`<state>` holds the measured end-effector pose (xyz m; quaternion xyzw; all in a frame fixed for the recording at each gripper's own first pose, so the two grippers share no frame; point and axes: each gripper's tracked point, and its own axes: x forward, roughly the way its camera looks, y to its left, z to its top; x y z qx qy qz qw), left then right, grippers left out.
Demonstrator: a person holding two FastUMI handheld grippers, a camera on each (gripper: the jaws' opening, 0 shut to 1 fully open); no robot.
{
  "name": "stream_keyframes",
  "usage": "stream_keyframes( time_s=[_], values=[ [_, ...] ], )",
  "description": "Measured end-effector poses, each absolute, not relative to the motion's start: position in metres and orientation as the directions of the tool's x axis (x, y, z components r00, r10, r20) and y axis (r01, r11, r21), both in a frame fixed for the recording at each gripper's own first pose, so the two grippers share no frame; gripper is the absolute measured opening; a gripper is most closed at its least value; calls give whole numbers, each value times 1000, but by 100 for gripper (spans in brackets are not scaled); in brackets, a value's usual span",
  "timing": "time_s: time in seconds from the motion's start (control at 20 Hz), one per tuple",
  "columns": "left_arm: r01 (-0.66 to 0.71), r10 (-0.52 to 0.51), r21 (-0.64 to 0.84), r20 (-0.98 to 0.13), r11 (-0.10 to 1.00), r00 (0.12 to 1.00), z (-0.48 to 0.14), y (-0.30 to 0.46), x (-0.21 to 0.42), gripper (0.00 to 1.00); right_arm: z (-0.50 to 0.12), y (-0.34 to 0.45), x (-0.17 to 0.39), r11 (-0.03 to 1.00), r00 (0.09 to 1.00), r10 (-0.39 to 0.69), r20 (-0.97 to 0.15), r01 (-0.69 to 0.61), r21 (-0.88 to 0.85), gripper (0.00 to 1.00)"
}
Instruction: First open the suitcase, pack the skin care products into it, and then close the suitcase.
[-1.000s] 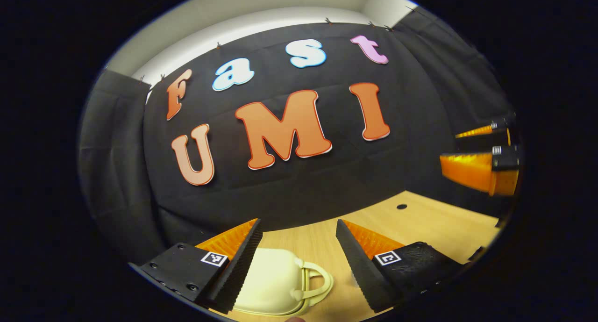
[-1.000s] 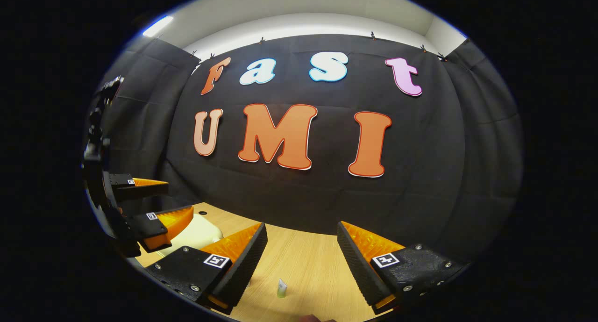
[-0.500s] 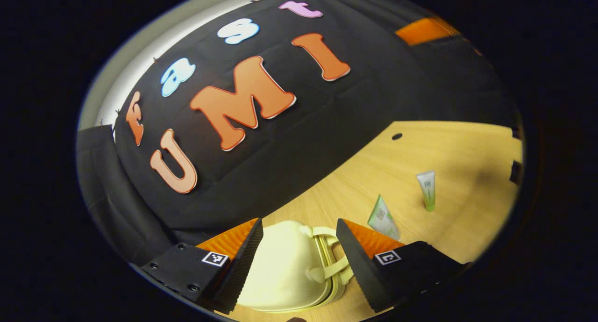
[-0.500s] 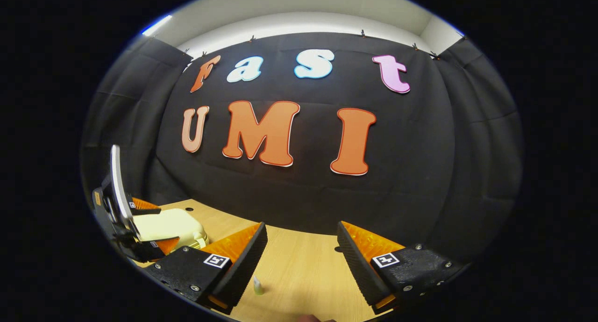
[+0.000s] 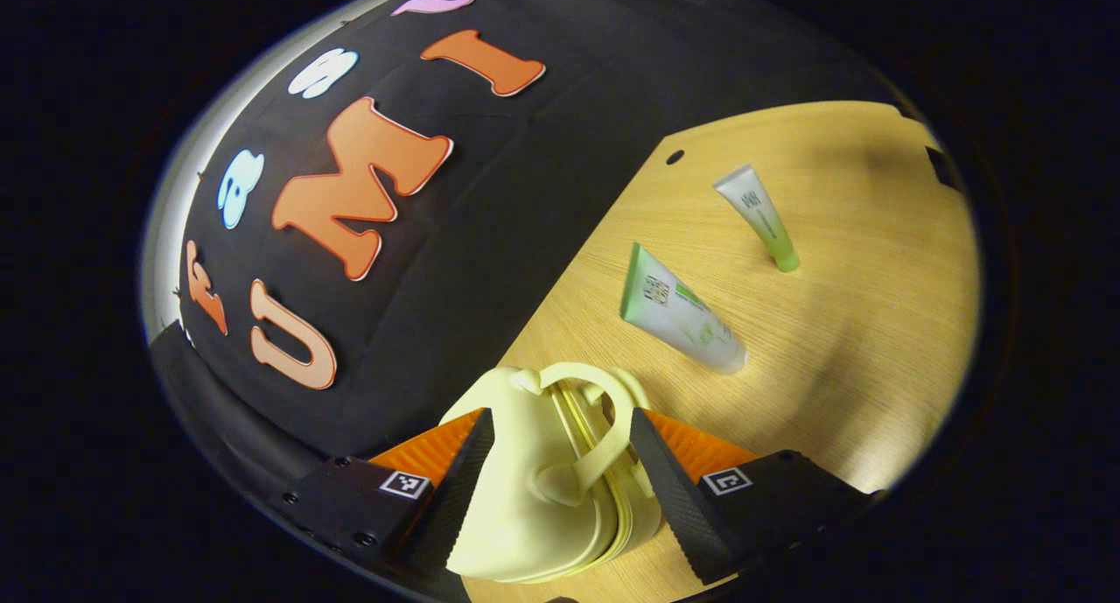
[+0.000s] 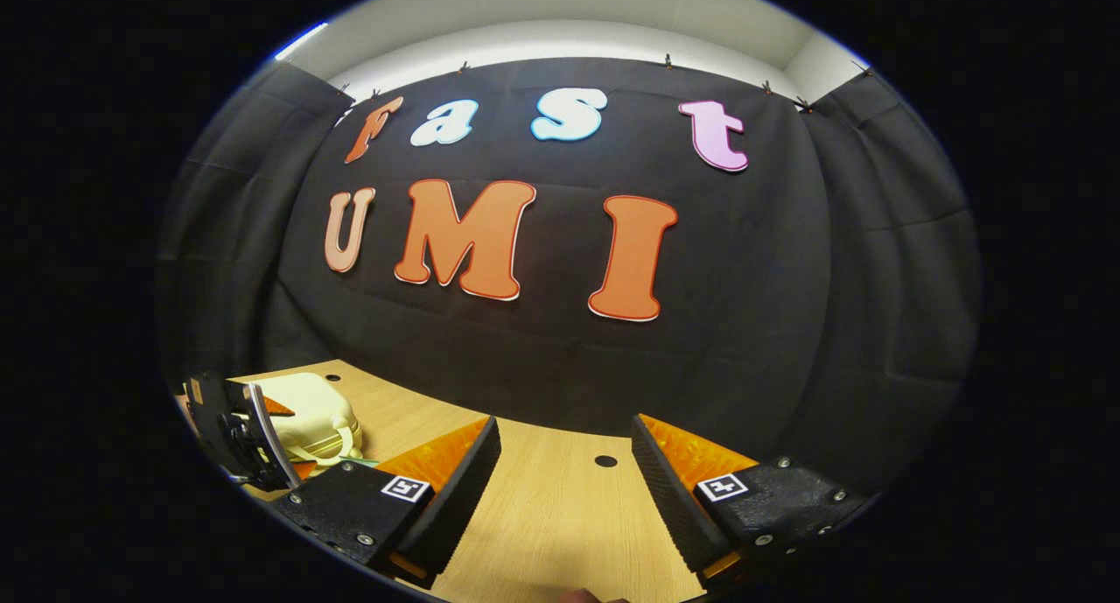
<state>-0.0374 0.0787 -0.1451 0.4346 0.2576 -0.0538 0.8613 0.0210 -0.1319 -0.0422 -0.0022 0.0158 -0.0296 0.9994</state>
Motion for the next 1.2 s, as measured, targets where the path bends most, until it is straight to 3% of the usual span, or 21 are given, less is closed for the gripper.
stream_keyframes(
  time_s=[0.25,0.3,0.45,0.5,0.6,0.7,0.95,1.2],
  values=[
    [379,168,768,-524,516,835,-162,93,-41,92,-43,-130,22,997,996,-80,-33,81,7,95],
    [388,177,776,-528,497,830,-164,94,-40,82,-44,-129,21,996,996,-84,-34,84,2,95],
    [419,195,791,-543,447,817,-182,97,-34,71,-49,-124,17,996,995,-88,-49,88,-1,95],
    [422,194,800,-537,427,821,-185,95,-28,61,-49,-124,16,996,994,-93,-54,93,-3,95],
    [407,194,817,-513,409,836,-180,95,-29,19,-45,-123,16,995,994,-101,-47,101,-3,95],
    [404,170,798,-519,447,838,-180,95,-22,9,-44,-120,18,994,993,-111,-46,111,-8,95],
    [315,113,725,-475,613,873,-133,107,-17,9,-45,-106,23,992,990,-122,-63,122,-2,95],
    [170,125,615,-408,770,905,-74,142,-2,7,-46,-74,37,995,992,-98,-79,99,2,95]
  ],
)
